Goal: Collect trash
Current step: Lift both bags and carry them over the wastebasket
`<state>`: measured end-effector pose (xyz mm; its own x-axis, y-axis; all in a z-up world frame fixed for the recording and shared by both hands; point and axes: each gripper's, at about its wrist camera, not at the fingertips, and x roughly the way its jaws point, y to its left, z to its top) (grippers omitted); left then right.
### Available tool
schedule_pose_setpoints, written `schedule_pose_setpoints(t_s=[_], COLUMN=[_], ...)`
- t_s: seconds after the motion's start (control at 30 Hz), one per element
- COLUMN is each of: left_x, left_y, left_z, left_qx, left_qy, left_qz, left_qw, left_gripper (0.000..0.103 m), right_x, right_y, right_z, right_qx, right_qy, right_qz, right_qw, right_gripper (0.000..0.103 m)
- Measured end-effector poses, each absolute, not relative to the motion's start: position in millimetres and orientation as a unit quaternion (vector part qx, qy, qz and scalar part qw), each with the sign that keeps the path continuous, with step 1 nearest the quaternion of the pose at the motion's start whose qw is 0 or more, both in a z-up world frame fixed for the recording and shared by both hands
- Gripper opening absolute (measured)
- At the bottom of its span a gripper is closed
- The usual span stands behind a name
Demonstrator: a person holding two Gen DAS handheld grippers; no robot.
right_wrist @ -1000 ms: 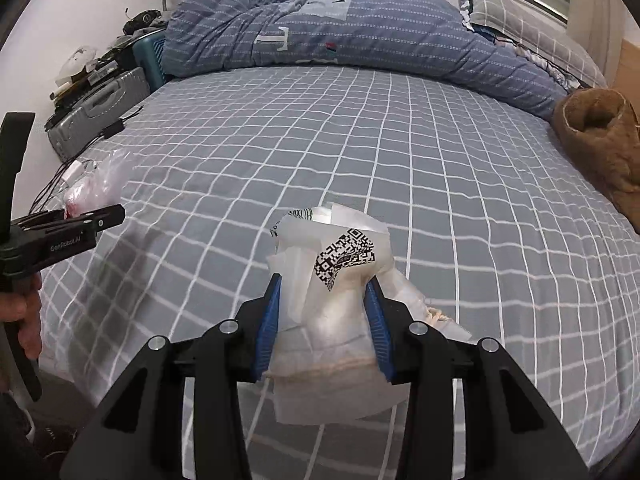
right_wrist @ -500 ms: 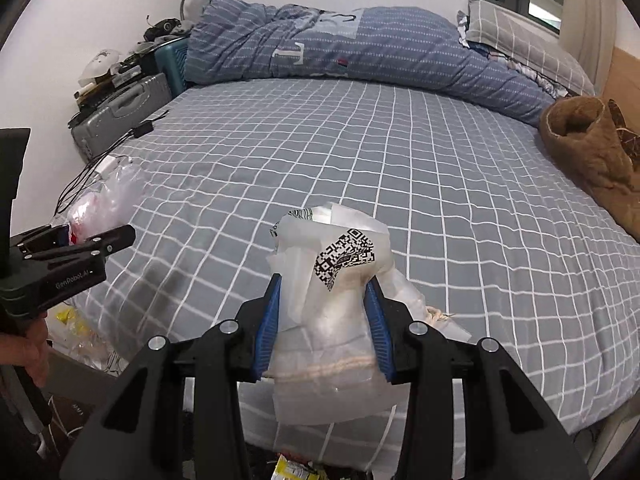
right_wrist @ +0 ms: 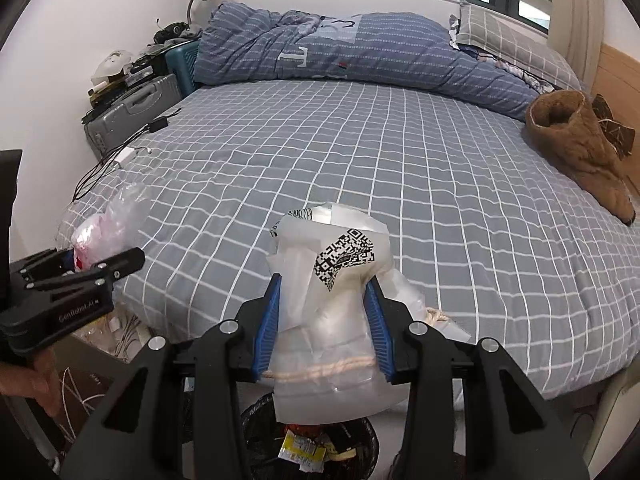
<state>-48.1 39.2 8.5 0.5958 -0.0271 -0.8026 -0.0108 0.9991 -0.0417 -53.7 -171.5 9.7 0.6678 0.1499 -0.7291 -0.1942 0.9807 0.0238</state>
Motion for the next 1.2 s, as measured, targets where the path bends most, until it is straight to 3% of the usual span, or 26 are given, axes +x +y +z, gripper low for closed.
schedule_pose_setpoints(t_s=[0.47, 1.2], left_x=[-119.4, -172.1], left_y=[19.9, 20.3], left_z=[-12.8, -101.8], left_qx=[-0.023, -0.038], left_qy=[0.461, 0.530], left_qz=[-0.021, -0.030], left_qw=[0.887, 0.846], left_gripper=[0.051, 0.051], right_x=[-125.1, -178.1], right_y=[-169.4, -160.3], right_z=[-13.9, -95.5], right_qx=[-0.043, -0.037], right_qy=[0.415, 0.490], right_qz=[0.089, 0.084], right_qw=[0.905, 0.867], right_gripper=[0.039, 0.039])
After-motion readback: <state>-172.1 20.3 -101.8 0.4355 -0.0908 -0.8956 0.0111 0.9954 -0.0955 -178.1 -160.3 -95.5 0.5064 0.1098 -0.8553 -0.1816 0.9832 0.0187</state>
